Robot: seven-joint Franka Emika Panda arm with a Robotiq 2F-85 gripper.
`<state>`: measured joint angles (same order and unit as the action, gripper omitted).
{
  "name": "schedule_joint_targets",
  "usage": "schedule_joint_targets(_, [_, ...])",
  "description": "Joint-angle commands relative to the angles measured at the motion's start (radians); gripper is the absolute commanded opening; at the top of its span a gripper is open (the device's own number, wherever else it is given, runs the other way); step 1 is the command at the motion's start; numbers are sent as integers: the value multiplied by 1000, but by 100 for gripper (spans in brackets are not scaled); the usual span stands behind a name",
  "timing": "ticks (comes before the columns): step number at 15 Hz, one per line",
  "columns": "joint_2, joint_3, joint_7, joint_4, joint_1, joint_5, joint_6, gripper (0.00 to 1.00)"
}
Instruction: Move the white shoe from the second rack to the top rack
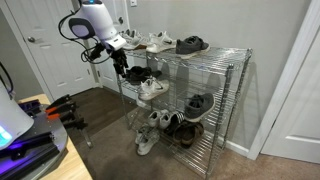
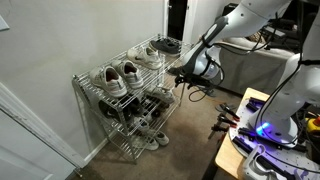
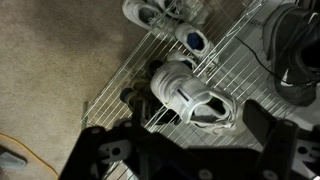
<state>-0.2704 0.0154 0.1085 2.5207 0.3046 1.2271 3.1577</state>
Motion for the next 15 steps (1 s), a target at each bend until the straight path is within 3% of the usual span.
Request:
schedule_joint_targets(1, [-260,2,-98,-212,43,1,86,100])
schedule_joint_targets(3, [-325,-23,-142,-280,61,-4,90,100])
schedule_joint_targets(4, [-338,6,-227,-289,20,-82,110,100])
schedule_joint_targets(7, [-377,-10,-321,-326,12,-118,153,100])
schedule_joint_targets(8, [-384,-42,-293,-344,37,-70,131,100])
schedule_joint_targets(15, [-485,-149,-364,-449,79,-81,98,100])
